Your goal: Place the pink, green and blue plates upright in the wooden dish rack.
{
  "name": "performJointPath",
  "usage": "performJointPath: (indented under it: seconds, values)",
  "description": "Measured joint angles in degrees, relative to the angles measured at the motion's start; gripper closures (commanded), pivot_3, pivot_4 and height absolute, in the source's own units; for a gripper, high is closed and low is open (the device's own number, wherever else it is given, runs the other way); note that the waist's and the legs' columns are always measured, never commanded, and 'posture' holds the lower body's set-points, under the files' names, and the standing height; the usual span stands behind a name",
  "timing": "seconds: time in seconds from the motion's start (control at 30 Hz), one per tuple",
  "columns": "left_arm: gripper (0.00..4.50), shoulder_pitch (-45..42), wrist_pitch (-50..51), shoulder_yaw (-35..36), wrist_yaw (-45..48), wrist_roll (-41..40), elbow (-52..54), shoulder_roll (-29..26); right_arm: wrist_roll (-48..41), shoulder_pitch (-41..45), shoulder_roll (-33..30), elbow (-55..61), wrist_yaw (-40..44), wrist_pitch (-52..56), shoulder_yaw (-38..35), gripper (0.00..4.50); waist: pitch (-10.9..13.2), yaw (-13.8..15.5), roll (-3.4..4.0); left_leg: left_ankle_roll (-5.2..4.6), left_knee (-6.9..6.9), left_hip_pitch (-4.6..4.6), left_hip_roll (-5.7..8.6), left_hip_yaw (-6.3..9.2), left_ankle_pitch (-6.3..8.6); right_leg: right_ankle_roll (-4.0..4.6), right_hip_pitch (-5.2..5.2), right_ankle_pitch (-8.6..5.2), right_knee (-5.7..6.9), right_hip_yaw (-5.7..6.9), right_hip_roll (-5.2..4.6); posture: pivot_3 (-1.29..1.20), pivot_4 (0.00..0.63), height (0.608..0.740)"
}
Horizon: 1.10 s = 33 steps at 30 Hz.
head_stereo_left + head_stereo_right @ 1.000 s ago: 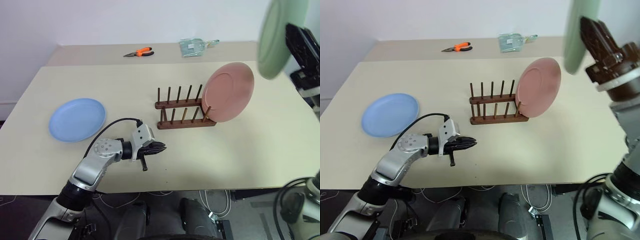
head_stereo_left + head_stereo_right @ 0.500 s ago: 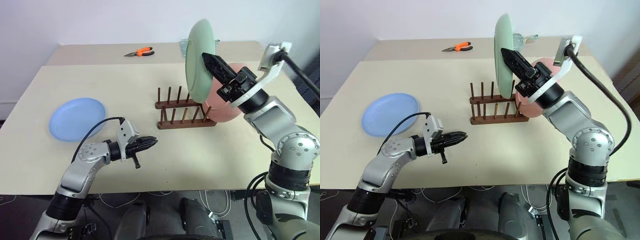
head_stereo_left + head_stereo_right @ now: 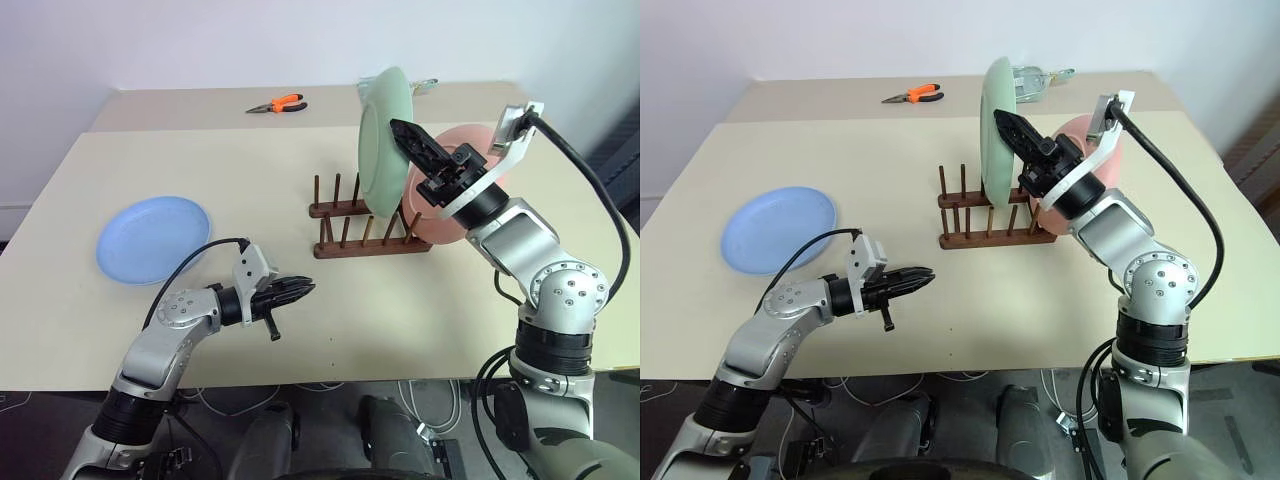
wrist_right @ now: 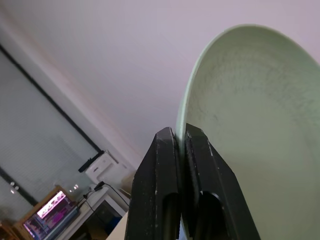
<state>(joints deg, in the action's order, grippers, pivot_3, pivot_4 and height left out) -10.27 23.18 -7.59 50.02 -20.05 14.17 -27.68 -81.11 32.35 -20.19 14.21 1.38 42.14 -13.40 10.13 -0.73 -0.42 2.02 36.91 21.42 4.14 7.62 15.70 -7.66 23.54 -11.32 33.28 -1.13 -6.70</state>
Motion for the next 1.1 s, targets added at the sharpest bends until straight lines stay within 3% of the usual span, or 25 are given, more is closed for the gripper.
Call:
performJointPath:
  seconds: [0.07, 0.1, 0.17, 0.23, 0.4, 0.43, 0.53, 0.57, 0.7, 0.87, 1.1]
  values:
    - [4.18, 0.0, 0.0, 0.0, 0.0, 0.02, 0.0, -0.01, 1.53, 0.61, -0.04, -1.58, 0.05, 0.0, 0.09, 3.09, 0.0, -0.01, 0.0, 0.0, 0.0, 0.0, 0.0, 0.0, 0.0, 0.0, 0.01, 0.0, 0.01, 0.0, 0.0, 0.0, 0.15, 0.74]
    - [4.18, 0.0, 0.08, 0.01, 0.0, -0.1, 0.0, -0.02, 3.01, 0.86, -0.3, -1.98, 0.35, -0.02, 0.4, 2.51, 0.01, -0.02, 0.01, 0.0, -0.01, 0.0, 0.0, -0.01, 0.0, 0.0, 0.02, 0.0, 0.01, 0.0, 0.01, 0.0, 0.15, 0.74]
    - [3.62, -0.01, 0.71, 0.1, -0.12, -0.73, 0.01, -0.06, 7.54, 1.26, -2.53, -1.95, 2.22, -0.06, 2.04, 1.53, 0.02, -0.02, 0.04, 0.0, -0.01, 0.01, 0.01, -0.03, 0.0, -0.01, 0.03, 0.0, 0.01, 0.0, 0.0, 0.0, 0.15, 0.74]
    - [2.88, 0.04, 1.63, 0.58, -0.36, -1.44, 0.01, -0.41, 13.09, 1.34, -5.95, -1.4, 5.24, -0.41, 3.96, 1.51, 0.02, 0.07, 0.04, 0.0, 0.0, 0.02, 0.02, -0.03, 0.0, -0.01, 0.03, -0.01, 0.0, 0.01, 0.0, 0.0, 0.15, 0.74]
    - [0.33, 0.19, 2.12, 7.14, -4.54, -3.0, 0.16, -0.37, 27.58, 1.34, -17.04, 0.95, 14.98, -4.57, 5.7, 1.51, 0.03, 0.07, 0.01, 0.0, 0.0, 0.03, 0.0, -0.04, 0.0, -0.22, 0.02, -0.13, -0.03, 0.02, 0.0, 0.0, 0.15, 0.74]
    - [0.0, -0.15, 2.08, 9.98, -6.92, -3.43, -0.01, 0.35, 30.5, 1.34, -19.52, 0.9, 17.22, -5.75, 5.77, 1.25, 0.04, 0.09, 0.0, 0.0, 0.01, 0.03, -0.01, -0.04, 0.0, -0.23, 0.02, -0.14, -0.03, 0.03, 0.0, 0.0, 0.15, 0.74]
    - [0.0, -2.38, 2.29, 18.97, -15.11, -4.36, -1.28, 1.4, 38.23, 1.38, -24.9, 0.91, 23.73, -9.81, 6.67, 0.15, 0.03, 0.01, -0.03, 0.0, 0.0, 0.0, -0.02, -0.03, 0.0, -0.27, 0.0, -0.13, -0.03, 0.05, 0.0, 0.0, 0.15, 0.74]
    - [0.0, -3.46, 2.4, 22.02, -18.92, -4.0, -2.28, 1.39, 40.79, 1.51, -26.4, 0.99, 26.34, -11.34, 7.85, 0.06, 0.03, -0.12, -0.03, 0.01, -0.03, -0.03, -0.02, -0.06, 0.0, -0.34, 0.01, -0.09, -0.03, 0.04, 0.0, 0.0, 0.15, 0.74]
    - [0.0, -6.37, 6.46, 30.46, -35.61, 0.88, -5.59, 1.39, 49.5, 3.04, -27.45, 5.01, 35.86, -17.06, 16.24, 0.06, 0.04, -0.36, -0.05, 0.01, -0.09, -0.06, -0.05, -0.05, 0.0, -0.48, 0.03, -0.03, 0.0, 0.06, 0.02, 0.0, 0.15, 0.74]
    - [0.0, -10.84, 16.25, 40.37, -53.87, 3.62, -6.94, 3.42, 55.59, 3.97, -20.51, 8.19, 41.52, -21.34, 26.21, 0.06, 0.09, 0.25, -0.47, 0.07, 0.03, 0.01, 0.04, 0.1, -0.01, -0.54, -0.01, 0.03, -0.01, 0.09, -0.02, 0.0, 0.15, 0.74]
    - [0.0, -11.59, 33.35, 53.48, -62.04, -6.52, -1.29, 12.92, 62.19, 3.65, -14.42, 5.69, 45.61, -25.37, 31.14, 0.06, 0.12, 0.42, -0.77, 0.16, 0.05, 0.01, 0.09, 0.2, -0.05, -0.36, -0.04, 0.16, 0.04, 0.15, -0.05, 0.0, 0.15, 0.74]
